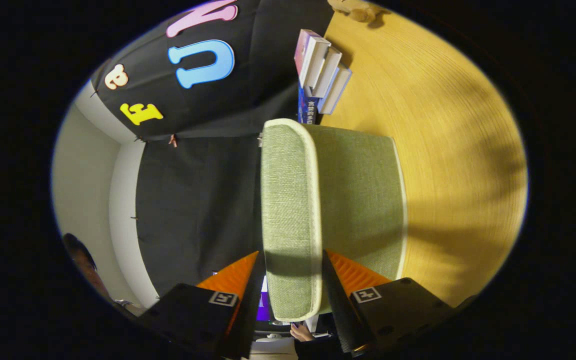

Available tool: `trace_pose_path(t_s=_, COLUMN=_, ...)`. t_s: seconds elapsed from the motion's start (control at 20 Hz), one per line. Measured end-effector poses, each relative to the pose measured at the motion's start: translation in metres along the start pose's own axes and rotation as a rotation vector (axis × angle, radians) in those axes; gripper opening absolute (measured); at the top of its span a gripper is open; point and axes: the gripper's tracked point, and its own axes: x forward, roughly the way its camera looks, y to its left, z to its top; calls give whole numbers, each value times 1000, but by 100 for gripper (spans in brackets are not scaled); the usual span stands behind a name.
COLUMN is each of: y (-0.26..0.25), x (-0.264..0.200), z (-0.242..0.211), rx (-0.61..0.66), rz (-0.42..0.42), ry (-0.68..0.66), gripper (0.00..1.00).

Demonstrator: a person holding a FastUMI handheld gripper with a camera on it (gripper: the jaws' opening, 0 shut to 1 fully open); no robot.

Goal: Open the storage box then place both shoes into the box .Put the left shoe in first, then the right shoe, with the right side of both shoes facing outward in a uniform manner.

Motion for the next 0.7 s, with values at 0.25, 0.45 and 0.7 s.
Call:
trace_pose_path(t_s=0.25, y=7, x=-15, z=-5, rx=-17, rz=27, ry=15, gripper=23)
trace_pose_path(t_s=0.45, y=21, x=-18, z=-7, rx=-61, rz=41, ry=-1, gripper=6)
trace_pose_path(t_s=0.7, y=60, x=-17, z=-10, rx=-128, rz=56, ry=-19, gripper=6)
